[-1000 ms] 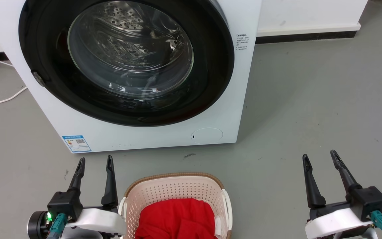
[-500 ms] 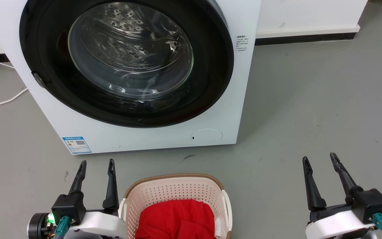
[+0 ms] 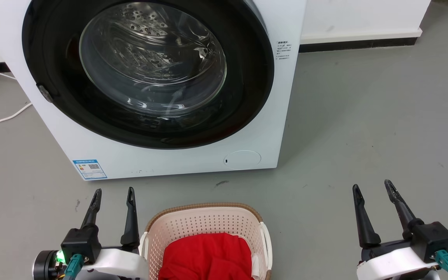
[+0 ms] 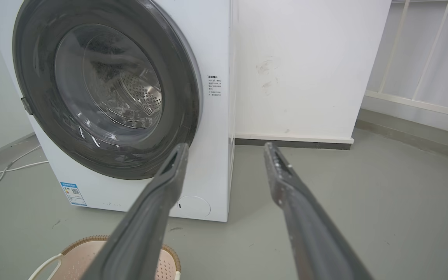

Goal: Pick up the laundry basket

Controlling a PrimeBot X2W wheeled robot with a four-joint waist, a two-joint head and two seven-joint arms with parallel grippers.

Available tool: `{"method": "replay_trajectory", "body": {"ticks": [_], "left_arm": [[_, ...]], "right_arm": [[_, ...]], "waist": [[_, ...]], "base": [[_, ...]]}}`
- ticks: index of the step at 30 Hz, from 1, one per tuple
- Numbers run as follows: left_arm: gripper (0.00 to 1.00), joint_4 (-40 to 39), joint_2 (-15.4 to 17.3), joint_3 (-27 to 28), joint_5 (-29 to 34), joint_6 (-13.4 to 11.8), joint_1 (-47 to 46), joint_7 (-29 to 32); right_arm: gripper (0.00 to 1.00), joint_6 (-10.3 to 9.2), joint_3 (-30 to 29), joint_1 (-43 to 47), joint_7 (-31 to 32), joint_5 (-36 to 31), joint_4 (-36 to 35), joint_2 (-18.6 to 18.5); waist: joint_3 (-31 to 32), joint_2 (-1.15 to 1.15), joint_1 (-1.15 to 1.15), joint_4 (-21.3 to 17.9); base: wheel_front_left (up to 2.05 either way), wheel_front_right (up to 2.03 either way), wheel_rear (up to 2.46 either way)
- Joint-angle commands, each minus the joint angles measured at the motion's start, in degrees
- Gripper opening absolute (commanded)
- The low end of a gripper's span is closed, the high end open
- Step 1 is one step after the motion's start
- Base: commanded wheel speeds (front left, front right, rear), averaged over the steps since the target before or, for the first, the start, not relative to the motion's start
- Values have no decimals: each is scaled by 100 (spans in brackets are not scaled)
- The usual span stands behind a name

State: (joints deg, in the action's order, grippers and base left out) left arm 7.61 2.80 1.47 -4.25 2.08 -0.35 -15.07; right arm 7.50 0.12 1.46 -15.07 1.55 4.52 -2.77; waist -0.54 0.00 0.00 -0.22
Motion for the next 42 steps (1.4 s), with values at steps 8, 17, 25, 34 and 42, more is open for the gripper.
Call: {"method": "replay_trajectory", "body": {"ticks": [8, 17, 25, 34, 42], "left_arm": [[100, 298, 14, 113, -44, 133, -263, -16], [100, 1137, 191, 345, 85, 365, -1248, -16], [100, 2186, 523, 416, 57, 479, -2147, -15], [100, 3343, 775, 296, -83, 527, -2879, -15], [100, 4253, 904, -158, -322, 539, -3445, -15]], "right_arm": [[100, -2, 208, -221, -15, -17, 246, -17], [100, -2, 786, -1224, -15, -9, 1044, -15], [100, -3, 1403, -2286, -14, -244, 2184, -15], [100, -3, 1855, -3288, -15, -289, 3594, -16], [100, -3, 1998, -3987, -14, -347, 4584, -14]], "waist": [[-217, 0, 0, 31], [-1093, 0, 0, 101], [-2003, 0, 0, 174], [-2850, 0, 0, 258], [-3449, 0, 0, 321]], "base": [[0, 0, 0], [0, 0, 0], [0, 0, 0], [0, 0, 0], [0, 0, 0]]}}
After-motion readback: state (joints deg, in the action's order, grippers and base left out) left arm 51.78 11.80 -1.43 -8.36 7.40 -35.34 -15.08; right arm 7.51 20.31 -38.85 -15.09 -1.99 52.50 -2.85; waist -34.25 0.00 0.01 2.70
